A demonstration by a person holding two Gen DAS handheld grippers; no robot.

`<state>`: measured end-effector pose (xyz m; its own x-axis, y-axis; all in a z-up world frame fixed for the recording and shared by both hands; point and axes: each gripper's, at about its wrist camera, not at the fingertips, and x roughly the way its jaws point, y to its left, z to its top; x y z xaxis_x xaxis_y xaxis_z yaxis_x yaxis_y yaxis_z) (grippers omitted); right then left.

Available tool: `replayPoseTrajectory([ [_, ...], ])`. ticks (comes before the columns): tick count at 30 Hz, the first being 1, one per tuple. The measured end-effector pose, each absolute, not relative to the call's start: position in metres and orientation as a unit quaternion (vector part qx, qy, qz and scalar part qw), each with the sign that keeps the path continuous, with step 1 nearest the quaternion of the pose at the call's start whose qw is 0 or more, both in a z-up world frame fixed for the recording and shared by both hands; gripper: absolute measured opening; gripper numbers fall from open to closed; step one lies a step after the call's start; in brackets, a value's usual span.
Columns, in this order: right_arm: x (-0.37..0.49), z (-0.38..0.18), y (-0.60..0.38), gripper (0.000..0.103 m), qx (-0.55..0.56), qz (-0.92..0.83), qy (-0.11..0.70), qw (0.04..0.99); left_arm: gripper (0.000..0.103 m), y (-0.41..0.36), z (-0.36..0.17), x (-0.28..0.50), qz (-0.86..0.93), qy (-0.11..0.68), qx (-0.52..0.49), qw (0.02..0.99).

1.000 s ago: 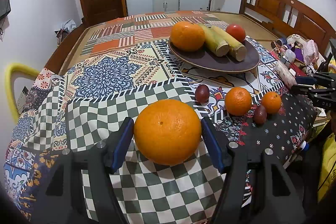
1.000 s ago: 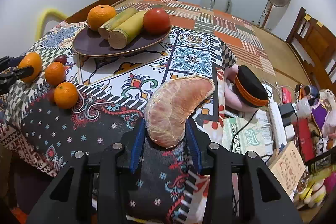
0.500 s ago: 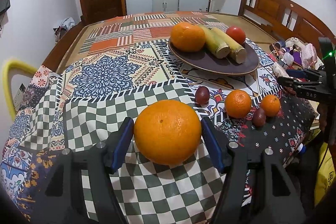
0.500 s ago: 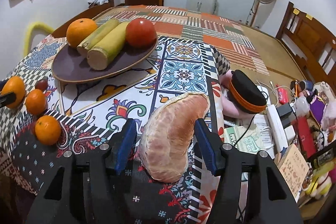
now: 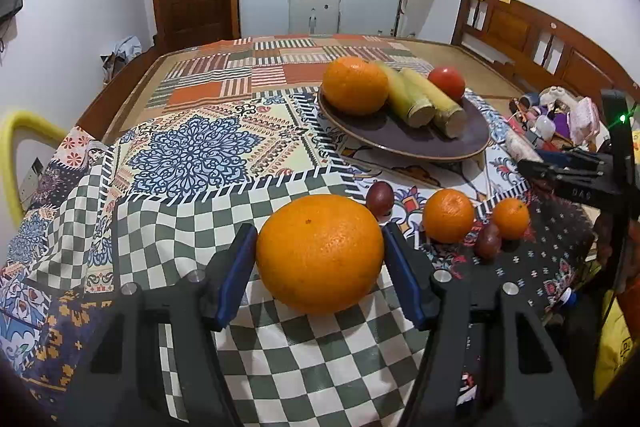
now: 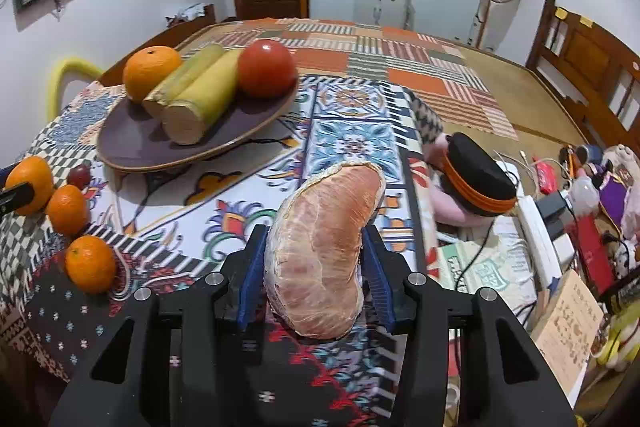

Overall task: Organize fruits
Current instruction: 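Hold the orange in the left gripper while the right gripper grasps the pomelo segment, then carry the large orange and pomelo segment onto the purple plate and release both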

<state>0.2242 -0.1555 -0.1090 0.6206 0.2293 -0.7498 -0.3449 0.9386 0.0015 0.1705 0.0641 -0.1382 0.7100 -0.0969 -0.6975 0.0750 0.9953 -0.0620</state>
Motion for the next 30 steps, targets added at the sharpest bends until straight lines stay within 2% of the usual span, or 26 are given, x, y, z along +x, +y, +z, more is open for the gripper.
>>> replayPoseTrajectory([
  [16,0.221,-0.061,-0.131,0.042,-0.059,0.213,0.324,0.920,0.063,0.034,-0.081,0.183,-0.058,0.320,0.002,0.946],
  [30,0.248,-0.053,-0.107,0.042,-0.070,0.243,0.298,0.920,0.063,0.019,-0.085,0.233,-0.076,0.321,0.003,0.944],
])
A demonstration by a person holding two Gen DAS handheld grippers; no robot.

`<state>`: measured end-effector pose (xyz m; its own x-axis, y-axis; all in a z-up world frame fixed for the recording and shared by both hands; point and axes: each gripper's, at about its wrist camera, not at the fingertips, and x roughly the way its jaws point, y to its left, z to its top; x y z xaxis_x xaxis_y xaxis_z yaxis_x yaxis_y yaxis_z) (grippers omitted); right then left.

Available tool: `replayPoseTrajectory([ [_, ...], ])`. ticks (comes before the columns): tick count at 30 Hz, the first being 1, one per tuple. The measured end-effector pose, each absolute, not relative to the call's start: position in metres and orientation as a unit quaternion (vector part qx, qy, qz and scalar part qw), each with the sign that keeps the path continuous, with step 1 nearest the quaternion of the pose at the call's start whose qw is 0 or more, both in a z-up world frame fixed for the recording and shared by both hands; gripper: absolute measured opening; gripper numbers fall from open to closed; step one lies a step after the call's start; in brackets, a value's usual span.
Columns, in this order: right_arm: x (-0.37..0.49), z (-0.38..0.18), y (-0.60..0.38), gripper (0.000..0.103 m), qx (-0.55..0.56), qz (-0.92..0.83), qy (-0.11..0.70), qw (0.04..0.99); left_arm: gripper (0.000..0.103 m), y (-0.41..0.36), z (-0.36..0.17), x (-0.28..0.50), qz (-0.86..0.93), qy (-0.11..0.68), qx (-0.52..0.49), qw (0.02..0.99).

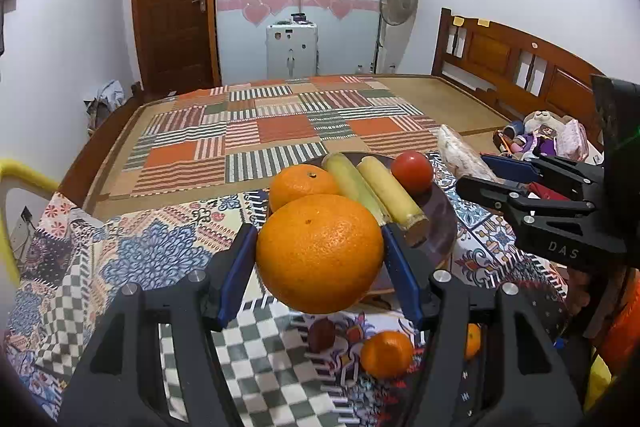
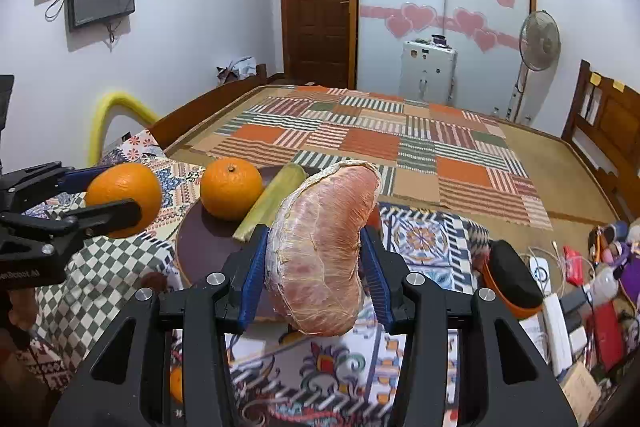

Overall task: Organize fruits
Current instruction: 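Carry the large orange and pomelo segment onto the purple plate and release both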

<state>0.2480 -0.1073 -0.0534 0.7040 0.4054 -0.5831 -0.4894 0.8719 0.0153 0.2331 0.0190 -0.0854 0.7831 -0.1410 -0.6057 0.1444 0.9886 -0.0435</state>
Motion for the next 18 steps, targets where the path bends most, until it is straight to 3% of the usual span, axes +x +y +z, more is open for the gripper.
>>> replayPoseTrajectory([
  [18,0.297,-0.065,-0.074,0.042,-0.086,0.285,0.338,0.892,0.063,0.019,-0.115,0.272,-0.085,0.347,0.005,0.934],
])
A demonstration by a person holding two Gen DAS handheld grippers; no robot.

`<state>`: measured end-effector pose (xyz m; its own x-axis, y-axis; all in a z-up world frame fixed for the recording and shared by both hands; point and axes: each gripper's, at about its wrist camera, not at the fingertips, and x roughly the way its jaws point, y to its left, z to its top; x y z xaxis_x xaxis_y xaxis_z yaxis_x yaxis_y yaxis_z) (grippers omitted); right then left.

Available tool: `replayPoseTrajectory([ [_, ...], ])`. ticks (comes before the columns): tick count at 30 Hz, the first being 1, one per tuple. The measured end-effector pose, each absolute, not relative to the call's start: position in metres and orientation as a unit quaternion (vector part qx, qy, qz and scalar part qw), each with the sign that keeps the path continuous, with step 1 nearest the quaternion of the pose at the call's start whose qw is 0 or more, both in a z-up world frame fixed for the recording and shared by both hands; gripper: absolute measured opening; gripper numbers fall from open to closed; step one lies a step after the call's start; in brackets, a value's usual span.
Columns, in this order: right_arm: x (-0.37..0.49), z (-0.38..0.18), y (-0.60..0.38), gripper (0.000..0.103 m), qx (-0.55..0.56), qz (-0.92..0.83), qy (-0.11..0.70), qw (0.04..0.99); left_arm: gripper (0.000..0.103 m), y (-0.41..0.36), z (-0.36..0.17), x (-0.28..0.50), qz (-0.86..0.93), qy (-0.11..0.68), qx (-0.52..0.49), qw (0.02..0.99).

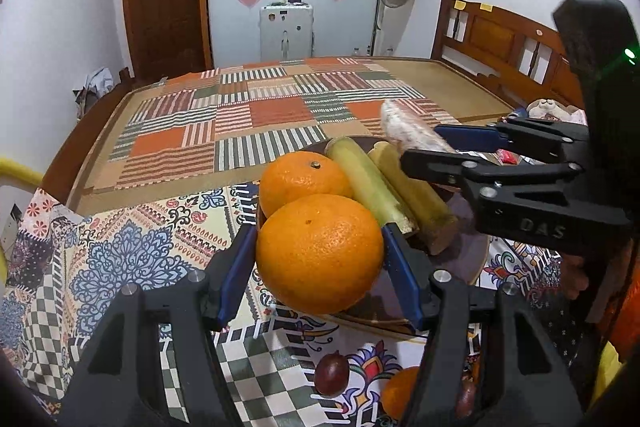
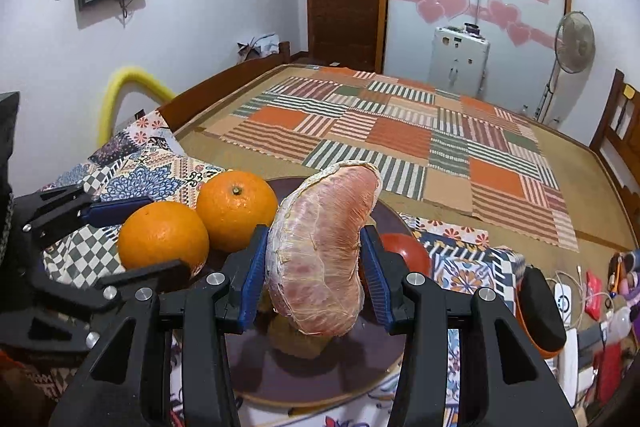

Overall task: Organize fruits
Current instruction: 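Carry the large orange and pomelo segment onto the purple plate and release both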

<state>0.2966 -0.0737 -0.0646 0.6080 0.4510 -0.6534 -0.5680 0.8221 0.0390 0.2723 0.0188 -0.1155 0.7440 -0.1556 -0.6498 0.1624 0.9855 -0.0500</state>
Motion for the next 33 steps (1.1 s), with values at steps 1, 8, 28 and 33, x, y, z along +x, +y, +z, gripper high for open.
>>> replayPoseTrajectory([
  [1,0.299,-0.065,-0.074,0.042,-0.085,0.287,0.341,0.891,0.063,0.018,-0.116,0.272,-0.085,0.347,0.007,0.934],
  [8,0.309,-0.076,-0.068,0.043,-0.081,0.289,0.367,0.881,0.064,0.013,-0.116,0.274,-0.083,0.348,0.013,0.934],
  [28,0.282,-0.056,-0.087,0.049,-0.087,0.267,0.334,0.900,0.068,0.001,-0.114,0.268,-0.083,0.350,0.022,0.933],
  [33,0.270,-0.051,-0.096,0.049,-0.075,0.263,0.332,0.903,0.068,-0.001,-0.107,0.259,-0.080,0.347,0.021,0.934],
])
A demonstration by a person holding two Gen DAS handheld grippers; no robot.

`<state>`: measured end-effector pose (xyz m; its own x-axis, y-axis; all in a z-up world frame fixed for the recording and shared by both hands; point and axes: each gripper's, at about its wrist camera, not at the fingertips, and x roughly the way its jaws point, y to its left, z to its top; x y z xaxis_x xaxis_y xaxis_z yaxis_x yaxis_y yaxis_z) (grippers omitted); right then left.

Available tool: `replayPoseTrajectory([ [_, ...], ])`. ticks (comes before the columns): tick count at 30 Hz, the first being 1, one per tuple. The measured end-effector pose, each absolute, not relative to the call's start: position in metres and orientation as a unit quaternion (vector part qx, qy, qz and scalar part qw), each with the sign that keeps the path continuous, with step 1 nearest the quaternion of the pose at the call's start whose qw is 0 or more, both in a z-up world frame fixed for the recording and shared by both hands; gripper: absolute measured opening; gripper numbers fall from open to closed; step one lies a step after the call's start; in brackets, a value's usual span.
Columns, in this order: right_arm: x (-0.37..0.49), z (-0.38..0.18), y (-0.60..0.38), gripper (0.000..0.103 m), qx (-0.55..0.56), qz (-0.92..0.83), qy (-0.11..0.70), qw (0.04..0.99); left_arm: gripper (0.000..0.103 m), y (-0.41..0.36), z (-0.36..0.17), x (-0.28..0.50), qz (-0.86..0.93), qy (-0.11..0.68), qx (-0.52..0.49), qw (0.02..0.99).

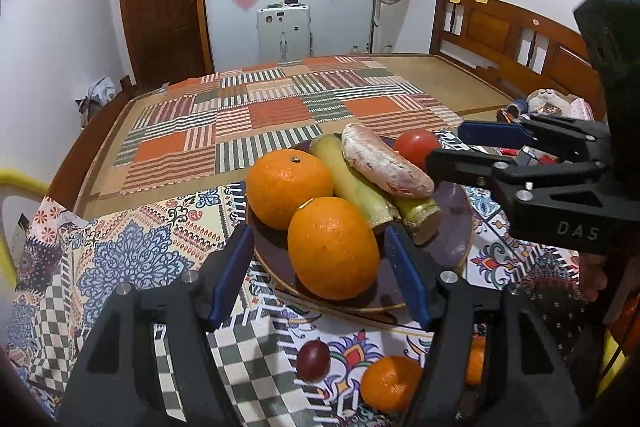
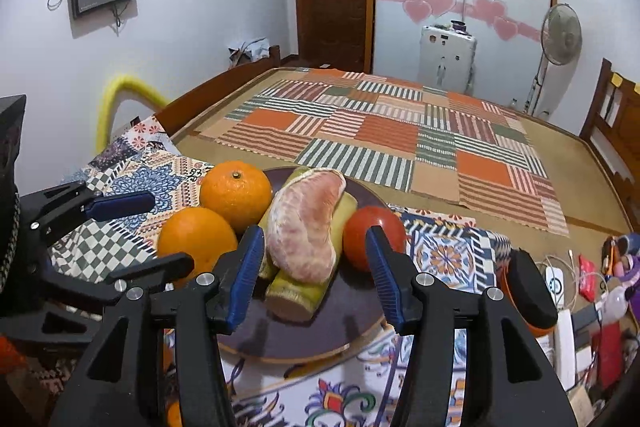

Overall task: Organize fruits
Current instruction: 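Carry the large orange and pomelo segment onto the purple plate and release both, then grasp a small mandarin with the left gripper while the right gripper grasps another mandarin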

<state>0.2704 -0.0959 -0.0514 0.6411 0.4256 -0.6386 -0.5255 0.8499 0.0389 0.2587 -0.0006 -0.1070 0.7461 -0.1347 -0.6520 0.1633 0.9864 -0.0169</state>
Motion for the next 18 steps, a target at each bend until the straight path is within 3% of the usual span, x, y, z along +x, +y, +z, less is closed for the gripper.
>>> replayPoseTrajectory([
  [18,0.205,-0.043,-0.109,0.050,-0.054,0.269,0.324,0.905,0.068,0.021,-0.075,0.175,-0.053,0.329,0.000,0.943],
])
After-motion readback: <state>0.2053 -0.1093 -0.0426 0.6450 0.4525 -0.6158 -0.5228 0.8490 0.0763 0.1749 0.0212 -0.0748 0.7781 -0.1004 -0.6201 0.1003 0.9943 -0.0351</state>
